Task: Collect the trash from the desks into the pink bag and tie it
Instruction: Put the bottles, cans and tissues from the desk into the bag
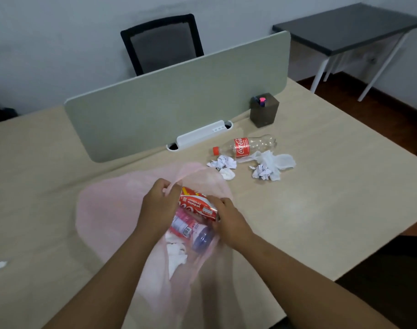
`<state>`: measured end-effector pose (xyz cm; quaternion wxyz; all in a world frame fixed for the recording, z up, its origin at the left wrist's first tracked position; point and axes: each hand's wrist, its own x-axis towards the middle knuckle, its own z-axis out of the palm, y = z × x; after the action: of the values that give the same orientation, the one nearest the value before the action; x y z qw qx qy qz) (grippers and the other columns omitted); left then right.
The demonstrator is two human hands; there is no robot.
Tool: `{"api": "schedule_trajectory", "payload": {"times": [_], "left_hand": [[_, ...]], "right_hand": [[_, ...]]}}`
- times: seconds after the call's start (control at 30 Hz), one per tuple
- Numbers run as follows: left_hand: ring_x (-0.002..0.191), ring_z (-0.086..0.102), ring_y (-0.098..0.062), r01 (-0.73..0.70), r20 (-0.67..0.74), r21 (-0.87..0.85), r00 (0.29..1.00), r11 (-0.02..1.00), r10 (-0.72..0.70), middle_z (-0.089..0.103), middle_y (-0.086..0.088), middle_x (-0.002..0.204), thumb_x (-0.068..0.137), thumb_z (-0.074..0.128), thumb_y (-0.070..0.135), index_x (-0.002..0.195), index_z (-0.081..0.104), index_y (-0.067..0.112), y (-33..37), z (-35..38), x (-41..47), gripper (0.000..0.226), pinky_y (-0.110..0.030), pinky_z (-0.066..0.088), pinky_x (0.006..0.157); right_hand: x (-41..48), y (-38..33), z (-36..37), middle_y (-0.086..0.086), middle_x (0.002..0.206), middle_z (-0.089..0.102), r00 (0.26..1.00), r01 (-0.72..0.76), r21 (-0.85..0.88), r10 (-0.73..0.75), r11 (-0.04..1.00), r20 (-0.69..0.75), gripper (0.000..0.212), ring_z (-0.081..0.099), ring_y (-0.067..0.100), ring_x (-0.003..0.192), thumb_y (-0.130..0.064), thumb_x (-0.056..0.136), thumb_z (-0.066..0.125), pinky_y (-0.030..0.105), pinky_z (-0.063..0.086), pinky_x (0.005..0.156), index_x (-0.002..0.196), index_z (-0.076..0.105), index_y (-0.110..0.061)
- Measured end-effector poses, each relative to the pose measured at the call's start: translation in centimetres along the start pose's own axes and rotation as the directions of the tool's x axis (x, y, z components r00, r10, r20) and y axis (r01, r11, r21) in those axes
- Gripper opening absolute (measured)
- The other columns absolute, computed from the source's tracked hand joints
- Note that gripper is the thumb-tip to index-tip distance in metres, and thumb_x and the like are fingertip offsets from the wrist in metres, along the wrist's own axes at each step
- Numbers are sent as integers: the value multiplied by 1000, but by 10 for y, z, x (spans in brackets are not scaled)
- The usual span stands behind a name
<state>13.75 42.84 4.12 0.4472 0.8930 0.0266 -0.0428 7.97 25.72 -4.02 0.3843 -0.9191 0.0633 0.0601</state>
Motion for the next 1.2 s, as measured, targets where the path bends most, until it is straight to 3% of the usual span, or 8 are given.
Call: {"api": "schedule_trajectory", "payload": {"times": [0.17,0.33,0.47,0.67,0.77,1.0,1.1,1.2], "left_hand": [[60,63,-1,-35,84,19,996,999,33,66,17,73,78,46,64,84,55,29,-24,-27,-8,36,-19,42,45],[67,60,-11,-9,38,31,999,999,8,64,5,72,90,54,45,82,55,34,-44,-41,8,14,-28,45,56],[69,61,-18,-11,53,37,999,999,9,65,2,74,94,53,44,82,56,25,-47,-40,17,23,-32,48,57],[61,61,0,-24,70,76,997,997,19,66,14,72,97,52,42,82,56,29,-46,-38,33,20,-22,41,46],[59,59,1,-19,76,85,997,996,13,64,18,75,97,50,42,83,54,33,-49,-36,42,18,-25,42,47],[57,58,-9,3,115,58,993,998,-10,64,10,72,96,50,45,82,56,31,-46,-26,52,21,-29,44,53],[47,46,-3,6,81,21,997,1000,-7,58,6,62,92,53,45,79,55,26,-36,-25,54,23,-29,38,52],[52,49,-6,24,9,-18,1000,1000,-24,61,4,72,91,52,47,79,53,27,-20,-27,55,23,-27,38,52]], "right_hand": [[11,-1,5,9,144,39,999,-44,77,41,996,32,64,42,24,133,-25,85,67,33,36,108,144,43,-25],[39,15,-30,9,120,51,910,-105,-166,27,980,-414,39,49,30,111,-23,86,59,39,47,84,124,58,-17],[75,37,-52,12,153,31,971,-168,-450,68,877,-229,65,36,37,130,-29,87,60,43,41,99,147,35,-31],[132,43,-46,5,161,15,1000,-28,-519,18,855,-24,69,36,33,131,-44,91,59,47,45,98,151,24,-38],[150,47,-39,13,150,27,999,-45,-471,29,881,-42,58,40,35,123,-38,95,55,45,44,97,148,33,-30],[134,53,-47,12,111,50,980,-95,32,99,995,-170,38,50,20,94,-26,87,67,30,37,76,119,52,-11],[102,35,-52,1,104,50,899,-19,134,75,991,-431,34,43,9,93,-21,85,69,11,31,68,115,54,-16],[55,2,-40,-3,102,46,866,179,130,-93,975,-491,38,43,-5,83,-20,79,71,1,34,75,114,55,-21]]}}
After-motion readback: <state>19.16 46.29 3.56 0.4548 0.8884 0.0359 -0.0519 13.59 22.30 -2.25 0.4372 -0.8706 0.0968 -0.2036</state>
